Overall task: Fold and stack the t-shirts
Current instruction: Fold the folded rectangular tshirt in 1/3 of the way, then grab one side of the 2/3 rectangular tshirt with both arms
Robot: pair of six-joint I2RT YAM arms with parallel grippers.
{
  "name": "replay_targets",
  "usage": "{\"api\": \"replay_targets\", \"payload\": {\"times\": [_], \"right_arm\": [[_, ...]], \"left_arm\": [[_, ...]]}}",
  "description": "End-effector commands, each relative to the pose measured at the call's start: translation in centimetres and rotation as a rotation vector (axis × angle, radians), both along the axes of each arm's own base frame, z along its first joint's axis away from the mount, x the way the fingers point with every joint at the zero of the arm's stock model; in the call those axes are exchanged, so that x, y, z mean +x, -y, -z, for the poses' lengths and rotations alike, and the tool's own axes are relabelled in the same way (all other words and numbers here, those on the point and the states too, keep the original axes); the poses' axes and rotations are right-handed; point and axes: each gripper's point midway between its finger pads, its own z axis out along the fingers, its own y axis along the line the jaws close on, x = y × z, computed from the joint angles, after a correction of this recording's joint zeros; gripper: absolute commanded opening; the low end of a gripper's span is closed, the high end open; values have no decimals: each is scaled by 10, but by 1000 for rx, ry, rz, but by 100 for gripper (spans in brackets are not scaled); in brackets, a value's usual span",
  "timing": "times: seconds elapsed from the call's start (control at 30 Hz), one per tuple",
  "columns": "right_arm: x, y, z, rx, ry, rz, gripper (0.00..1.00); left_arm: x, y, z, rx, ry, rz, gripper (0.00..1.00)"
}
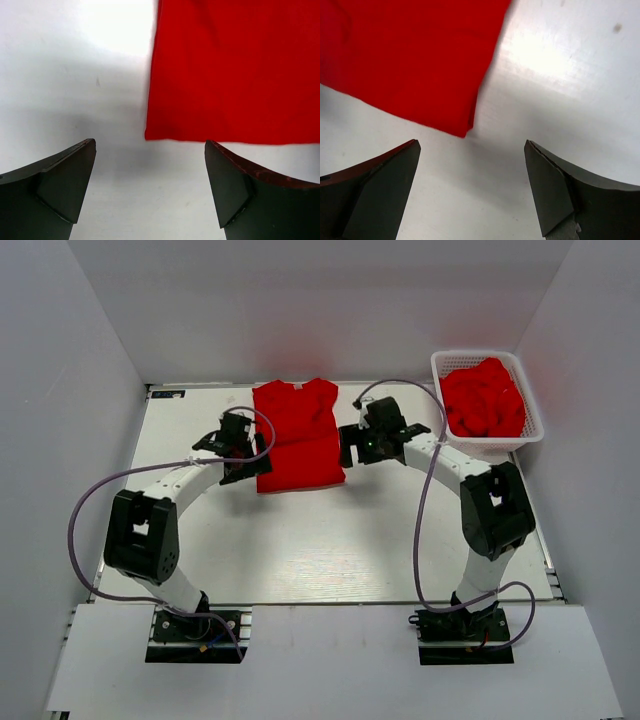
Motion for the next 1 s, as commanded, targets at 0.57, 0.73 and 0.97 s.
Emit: {"api": "replay_targets", "payload": {"times": [0.57,0.73,0.97], "right_arm": [[-11,-27,60,36,-189,172,90],[-19,-29,73,21,-231,168,83],[-24,-33,82,27,-253,180,43]], "left_arm": [[-5,8,62,18,-102,31,100],[-12,17,78,5,-138,80,84],[-26,32,93,-44,-151,136,65]]}}
